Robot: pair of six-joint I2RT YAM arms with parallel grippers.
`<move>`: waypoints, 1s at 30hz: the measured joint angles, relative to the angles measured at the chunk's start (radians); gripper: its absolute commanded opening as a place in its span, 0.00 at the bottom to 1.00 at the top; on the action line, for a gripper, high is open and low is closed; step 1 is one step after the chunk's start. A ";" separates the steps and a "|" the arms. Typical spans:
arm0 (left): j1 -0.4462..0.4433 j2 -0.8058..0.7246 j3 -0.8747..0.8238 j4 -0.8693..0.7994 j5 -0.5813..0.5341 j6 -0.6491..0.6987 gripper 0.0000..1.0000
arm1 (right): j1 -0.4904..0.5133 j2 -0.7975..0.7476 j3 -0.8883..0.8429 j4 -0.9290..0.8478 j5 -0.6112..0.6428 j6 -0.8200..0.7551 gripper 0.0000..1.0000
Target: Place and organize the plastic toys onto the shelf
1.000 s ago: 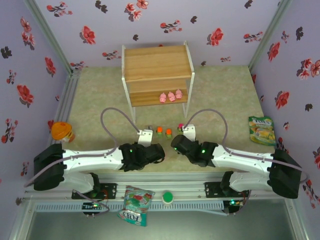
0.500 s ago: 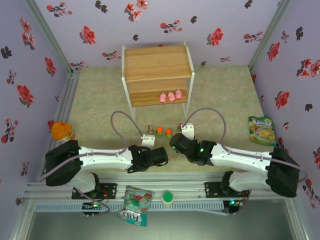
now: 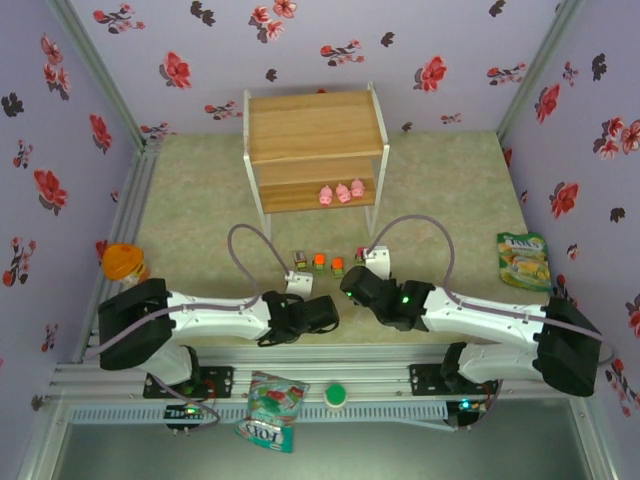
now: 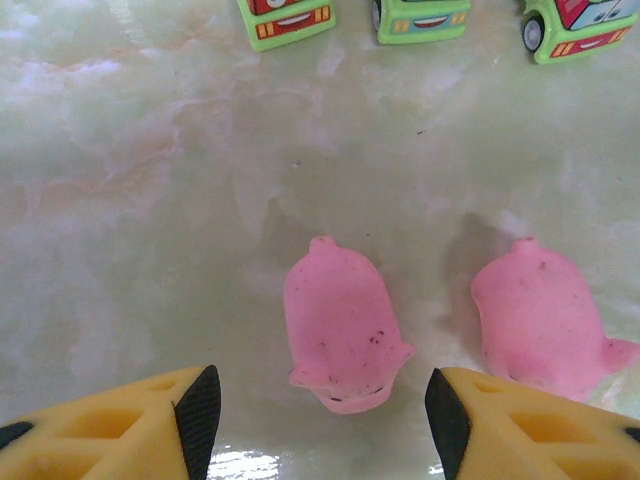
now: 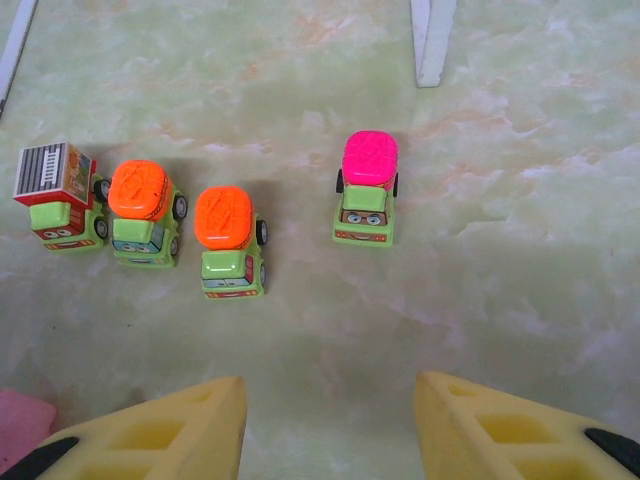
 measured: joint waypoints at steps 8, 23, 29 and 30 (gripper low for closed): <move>0.002 0.027 0.000 0.012 0.015 0.000 0.61 | -0.003 -0.006 0.000 0.000 0.002 0.000 0.48; 0.020 0.063 0.000 0.042 0.031 0.000 0.54 | -0.009 -0.006 0.000 0.000 0.002 0.000 0.48; 0.029 0.075 0.000 0.052 0.040 0.000 0.51 | -0.015 -0.006 0.000 0.000 0.002 0.000 0.47; 0.029 0.076 0.000 0.053 0.041 0.000 0.50 | -0.016 -0.006 0.000 0.000 0.002 0.000 0.47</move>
